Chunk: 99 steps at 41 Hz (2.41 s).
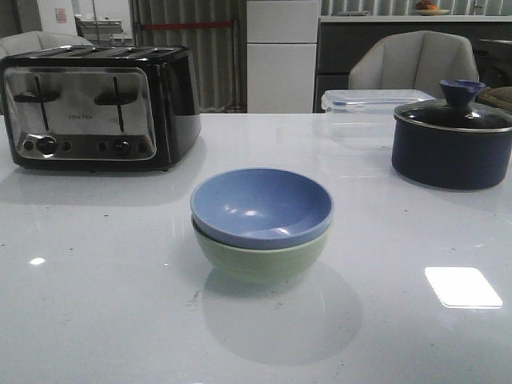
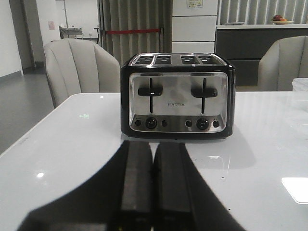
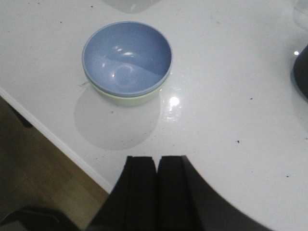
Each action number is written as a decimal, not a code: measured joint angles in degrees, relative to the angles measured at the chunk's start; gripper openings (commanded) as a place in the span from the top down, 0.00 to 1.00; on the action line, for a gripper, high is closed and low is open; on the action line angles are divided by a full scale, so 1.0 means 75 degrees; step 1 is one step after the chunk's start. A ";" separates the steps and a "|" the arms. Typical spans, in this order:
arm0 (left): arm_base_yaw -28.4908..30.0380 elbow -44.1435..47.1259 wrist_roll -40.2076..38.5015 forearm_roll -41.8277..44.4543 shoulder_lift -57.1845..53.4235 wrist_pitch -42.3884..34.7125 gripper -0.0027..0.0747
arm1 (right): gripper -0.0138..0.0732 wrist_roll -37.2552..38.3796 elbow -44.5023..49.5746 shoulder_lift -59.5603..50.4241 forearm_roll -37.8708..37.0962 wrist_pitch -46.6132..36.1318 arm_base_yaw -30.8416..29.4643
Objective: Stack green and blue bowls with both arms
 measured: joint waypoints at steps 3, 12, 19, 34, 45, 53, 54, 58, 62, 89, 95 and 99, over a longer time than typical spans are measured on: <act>0.0000 0.0000 0.0000 0.0000 0.0000 0.0000 0.84 | 0.84 0.0000 0.0353 -0.0511 -0.0033 -0.0399 -0.0254; 0.0000 0.0000 0.0000 0.0000 0.0000 0.0000 0.84 | 0.84 0.0000 0.2238 -0.2782 -0.0032 -0.2313 -0.1510; 0.0000 0.0000 0.0000 0.0000 0.0000 0.0000 0.84 | 0.84 0.0000 0.3676 -0.4210 -0.0032 -0.3326 -0.2347; 0.0000 0.0000 0.0000 0.0000 0.0000 -0.0012 0.84 | 0.84 -0.0013 0.5072 -0.4845 0.0349 -0.4392 -0.2932; 0.0000 0.0000 0.0000 0.0000 0.0000 -0.0012 0.84 | 0.84 -0.0013 0.5091 -0.4845 0.0365 -0.4522 -0.3014; 0.0000 0.0000 0.0000 0.0000 0.0000 -0.0012 0.84 | 0.84 0.0217 0.5091 -0.4845 0.0199 -0.4642 -0.3014; 0.0000 0.0000 0.0000 0.0000 0.0000 -0.0012 0.84 | 0.84 0.0425 0.5091 -0.4845 -0.0005 -0.4672 -0.3014; 0.0000 0.0000 0.0000 0.0000 0.0000 -0.0012 0.84 | 0.84 0.1564 0.5091 -0.4845 -0.1058 -0.4903 -0.3014; 0.0000 0.0000 0.0000 0.0000 0.0000 -0.0012 0.84 | 0.84 0.2225 0.5091 -0.4850 -0.1456 -0.4971 -0.3014; 0.0000 0.0000 0.0000 0.0000 0.0000 -0.0012 0.84 | 0.84 0.1149 0.5091 -0.4850 -0.0631 -0.5126 -0.3014; 0.0000 0.0000 0.0000 0.0000 0.0000 -0.0012 0.84 | 0.84 0.1135 0.5091 -0.4850 -0.0631 -0.5126 -0.3014; 0.0000 0.0000 0.0000 0.0000 0.0000 -0.0012 0.84 | 0.84 0.1135 0.5091 -0.4850 -0.0631 -0.5126 -0.3014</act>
